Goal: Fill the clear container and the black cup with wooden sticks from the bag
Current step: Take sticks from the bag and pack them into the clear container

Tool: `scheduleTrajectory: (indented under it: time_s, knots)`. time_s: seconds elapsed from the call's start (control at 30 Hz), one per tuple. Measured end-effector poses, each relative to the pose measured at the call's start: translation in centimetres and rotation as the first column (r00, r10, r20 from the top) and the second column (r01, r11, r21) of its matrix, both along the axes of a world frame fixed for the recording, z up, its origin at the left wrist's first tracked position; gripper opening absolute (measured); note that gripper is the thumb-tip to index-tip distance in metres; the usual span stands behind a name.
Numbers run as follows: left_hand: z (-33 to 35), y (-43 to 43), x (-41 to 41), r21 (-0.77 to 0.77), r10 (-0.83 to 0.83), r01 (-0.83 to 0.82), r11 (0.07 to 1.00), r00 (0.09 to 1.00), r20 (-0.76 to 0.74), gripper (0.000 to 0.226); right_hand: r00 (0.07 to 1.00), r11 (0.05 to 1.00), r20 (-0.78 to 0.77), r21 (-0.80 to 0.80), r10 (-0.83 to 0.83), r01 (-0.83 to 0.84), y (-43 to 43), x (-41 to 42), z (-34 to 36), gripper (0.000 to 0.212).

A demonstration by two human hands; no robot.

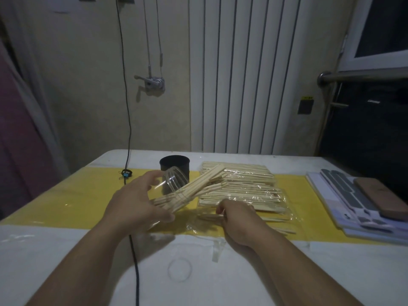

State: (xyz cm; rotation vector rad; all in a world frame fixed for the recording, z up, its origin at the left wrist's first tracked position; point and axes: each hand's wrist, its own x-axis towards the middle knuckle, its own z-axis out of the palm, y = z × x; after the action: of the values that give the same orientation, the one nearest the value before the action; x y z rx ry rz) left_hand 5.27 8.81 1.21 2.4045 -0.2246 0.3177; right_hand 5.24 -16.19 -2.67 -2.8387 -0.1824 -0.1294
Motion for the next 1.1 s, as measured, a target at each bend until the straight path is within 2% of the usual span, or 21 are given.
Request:
scheduleTrajectory:
  time_s: [0.1,0.23,0.43,0.6,0.67,0.8,0.9,1.0,1.1]
  knots:
    - [0.0,0.1,0.0,-0.01,0.002,-0.002,1.0,1.0,-0.001,0.093,1.0,0.999,0.021,-0.054,0.001,0.0,0.2,-0.1,0.1,0.024]
    - [-0.1,0.2,0.1,-0.01,0.003,-0.003,1.0,1.0,0.0,0.094,0.999,0.977,0.043,-0.214,0.016,-0.006,0.4,-0.3,-0.4,0.03]
    - [-0.1,0.2,0.1,-0.021,0.007,-0.007,1.0,1.0,-0.001,0.094,0.983,0.992,0.182,-0.128,0.041,-0.018,0.2,-1.9,1.3,0.023]
    - [0.0,0.1,-0.1,-0.042,0.011,-0.011,0.999,1.0,-0.006,0.094,0.962,0.989,0.262,-0.138,0.08,-0.044,0.4,-2.5,2.3,0.017]
    - [0.0,0.1,-0.2,-0.056,0.011,-0.012,0.998,1.0,-0.013,0.093,0.959,0.985,0.271,-0.167,0.086,-0.042,0.5,-2.6,2.6,0.015]
    - [0.1,0.0,-0.2,-0.091,0.002,-0.004,0.996,1.0,-0.02,0.097,0.961,0.969,0.265,-0.248,0.076,-0.008,0.3,-2.9,3.8,0.034]
    - [0.2,0.1,-0.2,-0.102,0.001,-0.004,0.995,1.0,-0.025,0.102,0.948,0.945,0.304,-0.327,0.1,0.005,0.1,-3.0,4.7,0.033]
    - [0.1,0.1,-0.2,-0.102,0.002,-0.004,0.995,1.0,-0.028,0.102,0.837,0.956,0.532,-0.292,0.13,0.038,-0.4,-3.0,4.8,0.025]
    - [0.1,0.1,-0.2,-0.098,0.003,-0.006,0.995,1.0,-0.027,0.101,0.602,0.987,0.788,-0.159,0.132,-0.009,-0.8,-3.0,4.9,0.027]
